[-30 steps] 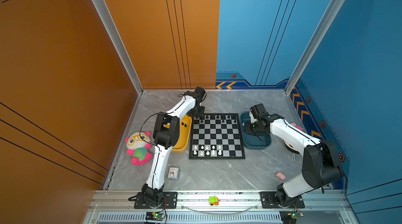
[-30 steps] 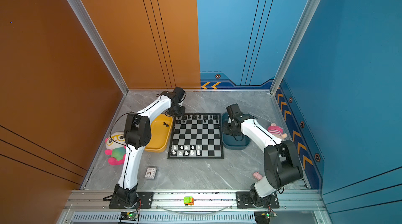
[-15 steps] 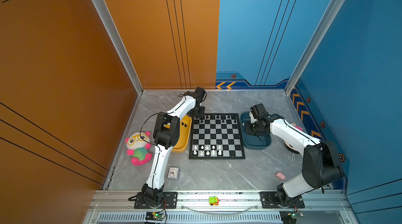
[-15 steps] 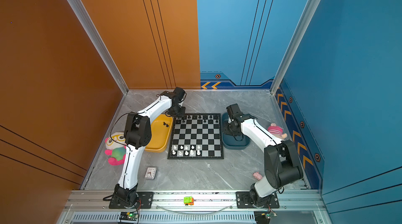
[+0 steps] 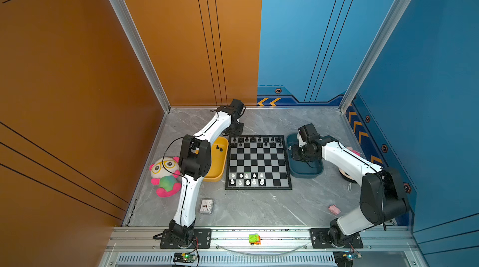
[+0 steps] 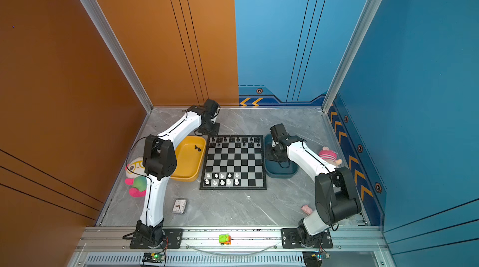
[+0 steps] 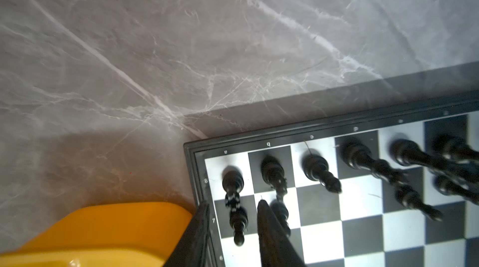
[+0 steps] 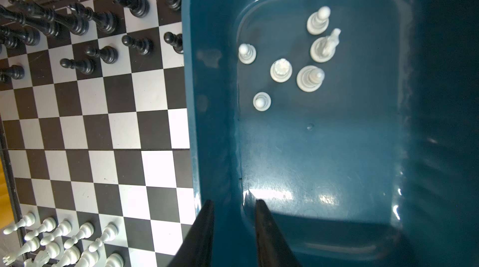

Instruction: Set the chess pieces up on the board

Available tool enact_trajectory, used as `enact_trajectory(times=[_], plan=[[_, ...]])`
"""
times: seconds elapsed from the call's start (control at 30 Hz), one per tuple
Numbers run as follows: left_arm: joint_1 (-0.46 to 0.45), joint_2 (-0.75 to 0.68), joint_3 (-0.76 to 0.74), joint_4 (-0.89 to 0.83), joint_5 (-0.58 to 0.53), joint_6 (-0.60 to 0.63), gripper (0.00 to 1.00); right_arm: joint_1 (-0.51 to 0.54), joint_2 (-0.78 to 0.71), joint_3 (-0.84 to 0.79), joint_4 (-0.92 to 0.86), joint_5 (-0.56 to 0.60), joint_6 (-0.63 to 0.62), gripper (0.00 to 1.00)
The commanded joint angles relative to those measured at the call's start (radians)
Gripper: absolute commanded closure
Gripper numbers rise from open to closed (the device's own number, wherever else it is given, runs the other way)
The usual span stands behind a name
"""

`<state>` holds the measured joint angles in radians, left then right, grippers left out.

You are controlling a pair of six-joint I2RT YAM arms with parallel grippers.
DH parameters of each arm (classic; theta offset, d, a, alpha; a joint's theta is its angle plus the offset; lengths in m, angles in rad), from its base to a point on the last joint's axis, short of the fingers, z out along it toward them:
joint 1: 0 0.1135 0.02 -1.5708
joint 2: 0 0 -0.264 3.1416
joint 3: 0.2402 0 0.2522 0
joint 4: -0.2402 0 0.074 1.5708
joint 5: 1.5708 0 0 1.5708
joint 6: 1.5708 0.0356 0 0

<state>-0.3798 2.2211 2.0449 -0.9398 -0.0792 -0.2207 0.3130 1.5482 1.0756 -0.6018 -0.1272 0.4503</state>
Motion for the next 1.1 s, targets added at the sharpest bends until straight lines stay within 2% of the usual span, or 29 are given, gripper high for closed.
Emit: enact_trajectory(times=[0.0,0.2,0.33,0.77,0.9,1.07], plan=[[0.004,-0.092,0.007,-0.021,-0.035,0.024,0.66,-0.01,-0.055,0.022,-0.041,0.034,0.004,0.69],[-0.005,-0.198,-0.025,-0.012,-0.065,0.04,0.67,-0.027,-0.078,0.049,-0.073,0.056,-0.013,0.69],[-0.008,-0.304,-0.116,0.067,-0.049,0.053,0.67,-0.049,-0.088,0.067,-0.092,0.069,-0.028,0.69],[0.007,-0.765,-0.674,0.558,0.063,0.061,0.66,-0.137,-0.024,0.162,-0.161,0.127,-0.095,0.69],[0.018,-0.914,-0.883,0.722,0.075,0.063,0.58,-0.143,0.039,0.233,-0.194,0.148,-0.126,0.7],[0.054,-1.036,-1.047,0.808,0.098,0.063,0.54,-0.145,0.117,0.289,-0.203,0.156,-0.139,0.72]])
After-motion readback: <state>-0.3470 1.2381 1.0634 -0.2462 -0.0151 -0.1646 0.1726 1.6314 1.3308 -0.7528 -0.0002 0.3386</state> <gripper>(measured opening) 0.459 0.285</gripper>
